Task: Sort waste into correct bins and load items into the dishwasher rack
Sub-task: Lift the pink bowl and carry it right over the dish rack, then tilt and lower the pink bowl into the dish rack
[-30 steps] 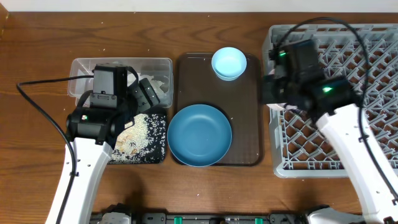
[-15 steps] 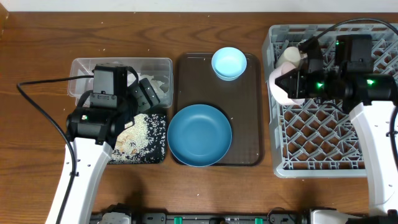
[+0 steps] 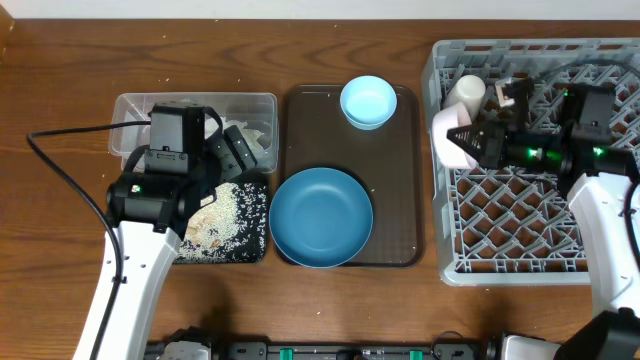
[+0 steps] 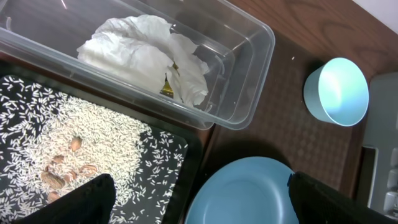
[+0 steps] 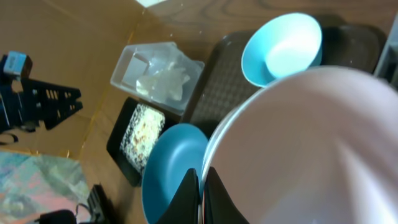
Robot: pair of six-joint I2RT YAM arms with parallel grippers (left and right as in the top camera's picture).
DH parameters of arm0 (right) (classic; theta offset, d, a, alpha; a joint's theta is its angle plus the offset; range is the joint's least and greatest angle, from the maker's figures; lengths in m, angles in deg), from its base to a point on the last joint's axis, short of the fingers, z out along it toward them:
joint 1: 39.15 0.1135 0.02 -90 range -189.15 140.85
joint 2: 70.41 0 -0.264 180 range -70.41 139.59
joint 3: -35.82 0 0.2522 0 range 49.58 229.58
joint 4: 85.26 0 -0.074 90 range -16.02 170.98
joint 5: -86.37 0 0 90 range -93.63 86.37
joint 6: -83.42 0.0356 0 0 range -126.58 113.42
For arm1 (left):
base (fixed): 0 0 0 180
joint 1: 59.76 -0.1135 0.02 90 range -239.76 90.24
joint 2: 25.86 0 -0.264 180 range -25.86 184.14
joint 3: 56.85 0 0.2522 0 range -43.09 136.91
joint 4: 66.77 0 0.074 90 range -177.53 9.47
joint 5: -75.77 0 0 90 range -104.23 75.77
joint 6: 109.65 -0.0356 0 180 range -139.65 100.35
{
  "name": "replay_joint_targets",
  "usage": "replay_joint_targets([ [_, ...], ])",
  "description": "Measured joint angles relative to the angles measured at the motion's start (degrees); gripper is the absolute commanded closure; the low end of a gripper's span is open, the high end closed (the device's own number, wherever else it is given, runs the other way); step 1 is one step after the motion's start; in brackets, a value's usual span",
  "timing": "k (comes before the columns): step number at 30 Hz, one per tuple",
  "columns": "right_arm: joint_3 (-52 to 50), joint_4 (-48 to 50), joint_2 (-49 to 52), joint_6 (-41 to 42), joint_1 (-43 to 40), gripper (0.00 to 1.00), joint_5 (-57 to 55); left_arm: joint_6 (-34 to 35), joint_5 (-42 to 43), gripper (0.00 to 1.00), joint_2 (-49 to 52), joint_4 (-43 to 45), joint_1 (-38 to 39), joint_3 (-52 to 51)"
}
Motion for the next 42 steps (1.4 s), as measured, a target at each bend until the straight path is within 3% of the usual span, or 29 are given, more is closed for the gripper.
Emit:
replay_joint_targets([
  [8,-9.0,15.3,0.0,2.8,-3.1,0.99,7.6,0.0,0.0,0.09,0.0,0.0,0.0,0.0],
  [15,-11.6,22.1,0.9,5.0,-5.5,0.99,13.7,0.0,0.0,0.09,0.0,0.0,0.0,0.0],
  [27,-11.8,25.2,11.3,1.2,-7.7,0.99,29.1,0.0,0.0,0.09,0.0,0.0,0.0,0.0],
  [42,-12.8,25.1,12.0,-3.7,-12.1,0.99,29.7,0.0,0.0,0.09,0.0,0.0,0.0,0.0],
])
